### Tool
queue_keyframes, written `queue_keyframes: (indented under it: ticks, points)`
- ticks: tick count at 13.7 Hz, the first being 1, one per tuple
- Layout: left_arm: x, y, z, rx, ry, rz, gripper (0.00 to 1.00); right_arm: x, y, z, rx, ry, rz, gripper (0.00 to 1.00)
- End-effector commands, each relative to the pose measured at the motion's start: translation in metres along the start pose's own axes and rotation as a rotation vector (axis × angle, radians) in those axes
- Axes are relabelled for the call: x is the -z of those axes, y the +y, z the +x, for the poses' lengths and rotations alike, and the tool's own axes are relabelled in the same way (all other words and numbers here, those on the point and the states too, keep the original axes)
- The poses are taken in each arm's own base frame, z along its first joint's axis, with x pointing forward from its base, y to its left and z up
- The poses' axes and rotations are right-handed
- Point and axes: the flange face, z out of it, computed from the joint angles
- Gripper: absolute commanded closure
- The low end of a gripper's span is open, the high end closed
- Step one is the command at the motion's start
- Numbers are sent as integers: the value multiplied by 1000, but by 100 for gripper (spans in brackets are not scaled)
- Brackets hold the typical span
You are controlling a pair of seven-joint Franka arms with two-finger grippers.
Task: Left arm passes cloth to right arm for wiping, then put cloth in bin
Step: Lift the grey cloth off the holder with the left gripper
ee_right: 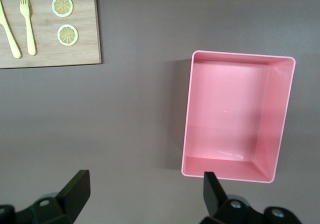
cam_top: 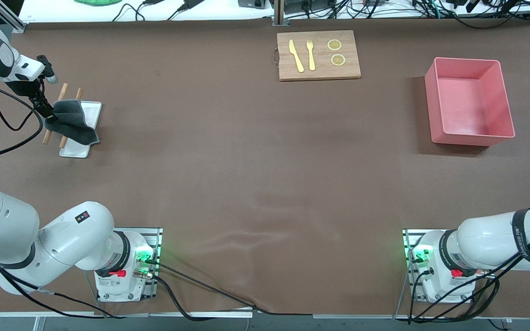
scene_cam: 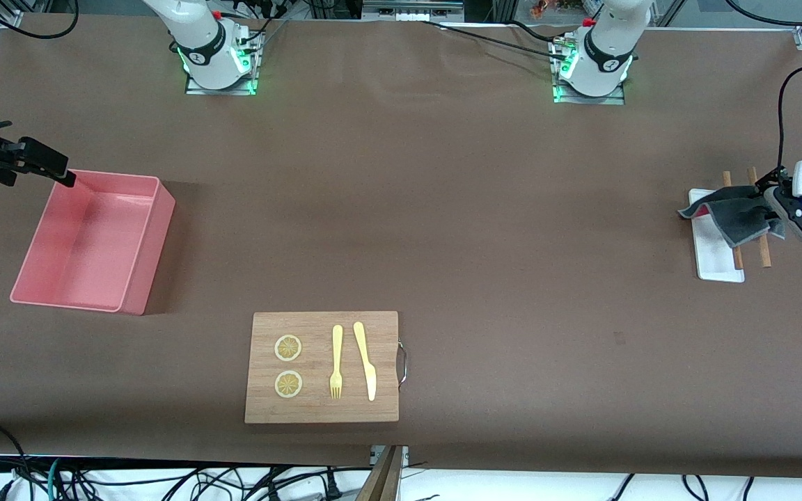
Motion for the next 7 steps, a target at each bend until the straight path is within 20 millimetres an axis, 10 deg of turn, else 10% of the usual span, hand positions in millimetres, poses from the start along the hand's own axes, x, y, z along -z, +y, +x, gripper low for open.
queue_keyframes:
  ticks: [1, 4, 7]
  points:
    - [7, 7, -3, -16, 14, -6, 56, 6, 0, 3, 1, 9, 17, 0]
    - [8, 5, -3, -43, 16, -2, 100, 5, 0, 3, 2, 8, 17, 0]
    - [15, 3, -4, -54, 16, 8, 100, 5, 1, 3, 4, 5, 15, 0]
